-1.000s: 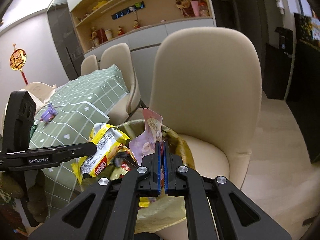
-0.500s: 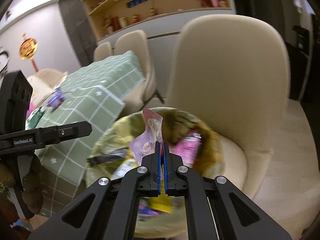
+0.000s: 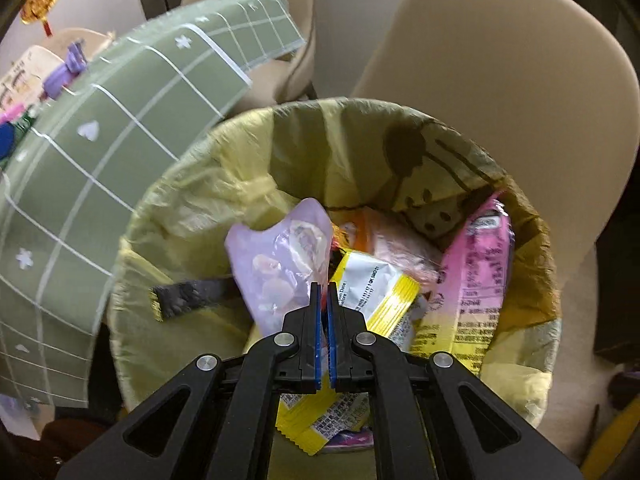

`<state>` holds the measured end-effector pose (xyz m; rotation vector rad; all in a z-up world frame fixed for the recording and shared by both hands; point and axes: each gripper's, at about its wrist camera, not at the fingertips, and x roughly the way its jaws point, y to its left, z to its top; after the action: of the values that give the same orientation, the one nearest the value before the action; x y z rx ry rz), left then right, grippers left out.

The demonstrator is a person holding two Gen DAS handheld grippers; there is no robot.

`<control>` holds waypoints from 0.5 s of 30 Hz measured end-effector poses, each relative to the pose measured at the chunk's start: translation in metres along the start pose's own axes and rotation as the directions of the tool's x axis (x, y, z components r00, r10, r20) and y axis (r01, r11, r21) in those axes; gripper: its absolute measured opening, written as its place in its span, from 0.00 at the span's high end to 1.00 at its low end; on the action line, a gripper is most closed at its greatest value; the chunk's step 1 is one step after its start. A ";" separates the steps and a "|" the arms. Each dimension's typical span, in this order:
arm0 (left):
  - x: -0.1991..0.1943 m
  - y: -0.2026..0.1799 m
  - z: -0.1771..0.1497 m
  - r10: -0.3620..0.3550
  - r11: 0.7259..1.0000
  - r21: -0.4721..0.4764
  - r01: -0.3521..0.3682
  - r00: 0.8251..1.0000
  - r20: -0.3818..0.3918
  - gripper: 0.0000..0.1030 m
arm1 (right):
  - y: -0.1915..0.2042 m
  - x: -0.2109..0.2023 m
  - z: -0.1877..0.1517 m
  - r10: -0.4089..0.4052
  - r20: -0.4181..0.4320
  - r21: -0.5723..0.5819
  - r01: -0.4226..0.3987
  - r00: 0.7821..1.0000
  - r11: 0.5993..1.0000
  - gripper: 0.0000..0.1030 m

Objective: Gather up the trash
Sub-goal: 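Carry the biscuit pack and pink wrapper to the bin and open both grippers, then return to the table and grasp the red snack bag with the left gripper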

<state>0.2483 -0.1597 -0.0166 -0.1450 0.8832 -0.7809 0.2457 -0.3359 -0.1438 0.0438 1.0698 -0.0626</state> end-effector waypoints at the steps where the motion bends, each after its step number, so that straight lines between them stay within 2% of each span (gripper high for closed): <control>1: -0.002 0.001 -0.002 -0.002 1.000 -0.004 0.002 1.000 0.002 0.45 | -0.001 0.002 -0.002 -0.004 -0.002 0.003 0.004 1.000 1.000 0.95; 5: -0.009 0.004 -0.006 -0.006 1.000 -0.010 0.006 1.000 0.009 0.45 | -0.003 -0.003 -0.008 0.013 0.018 0.028 -0.013 1.000 1.000 0.95; 12: -0.028 0.012 -0.008 0.003 1.000 -0.020 -0.002 0.999 0.035 0.45 | -0.023 -0.024 -0.012 0.090 0.075 0.141 -0.100 0.993 0.985 0.93; 15: -0.038 0.017 -0.011 0.033 0.999 -0.014 -0.032 0.998 0.051 0.45 | -0.030 -0.041 -0.011 0.085 0.116 0.150 -0.102 0.990 0.983 0.76</control>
<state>0.2348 -0.1204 -0.0063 -0.1615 0.8404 -0.7382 0.2146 -0.3636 -0.1134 0.2294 0.9504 -0.0632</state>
